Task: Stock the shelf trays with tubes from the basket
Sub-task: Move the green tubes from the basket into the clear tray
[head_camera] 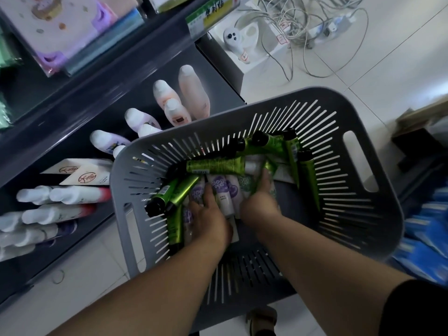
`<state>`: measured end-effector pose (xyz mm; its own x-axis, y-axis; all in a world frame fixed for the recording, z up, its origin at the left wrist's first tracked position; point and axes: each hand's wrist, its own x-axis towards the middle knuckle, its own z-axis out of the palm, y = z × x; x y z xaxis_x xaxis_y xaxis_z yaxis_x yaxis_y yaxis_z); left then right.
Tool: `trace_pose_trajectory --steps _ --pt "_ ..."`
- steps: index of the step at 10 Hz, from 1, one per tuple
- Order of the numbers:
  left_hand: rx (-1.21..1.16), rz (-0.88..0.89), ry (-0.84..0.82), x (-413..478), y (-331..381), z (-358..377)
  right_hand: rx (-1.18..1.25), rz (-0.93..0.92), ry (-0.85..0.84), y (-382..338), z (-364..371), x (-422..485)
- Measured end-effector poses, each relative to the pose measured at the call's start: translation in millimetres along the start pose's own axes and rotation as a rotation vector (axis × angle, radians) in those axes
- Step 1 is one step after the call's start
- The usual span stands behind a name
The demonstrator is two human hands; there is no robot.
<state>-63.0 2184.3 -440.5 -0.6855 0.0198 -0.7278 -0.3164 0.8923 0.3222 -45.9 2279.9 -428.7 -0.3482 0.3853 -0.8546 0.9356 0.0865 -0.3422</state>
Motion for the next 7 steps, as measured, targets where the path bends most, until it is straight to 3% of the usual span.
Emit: trace_pose_trajectory --steps 3,5,7 --pt "-0.110 -0.074 0.086 11.1 -21.4 -2.6 0.255 0.151 -0.099 -3.7 -1.7 -20.5" --pt "-0.042 -0.044 0.024 22.4 -18.8 -9.9 0.372 0.104 -0.013 -1.5 -12.5 -24.3" --pt "-0.088 0.101 -0.023 -18.9 -5.5 -44.8 0.446 0.139 -0.024 -6.5 -23.0 -53.4"
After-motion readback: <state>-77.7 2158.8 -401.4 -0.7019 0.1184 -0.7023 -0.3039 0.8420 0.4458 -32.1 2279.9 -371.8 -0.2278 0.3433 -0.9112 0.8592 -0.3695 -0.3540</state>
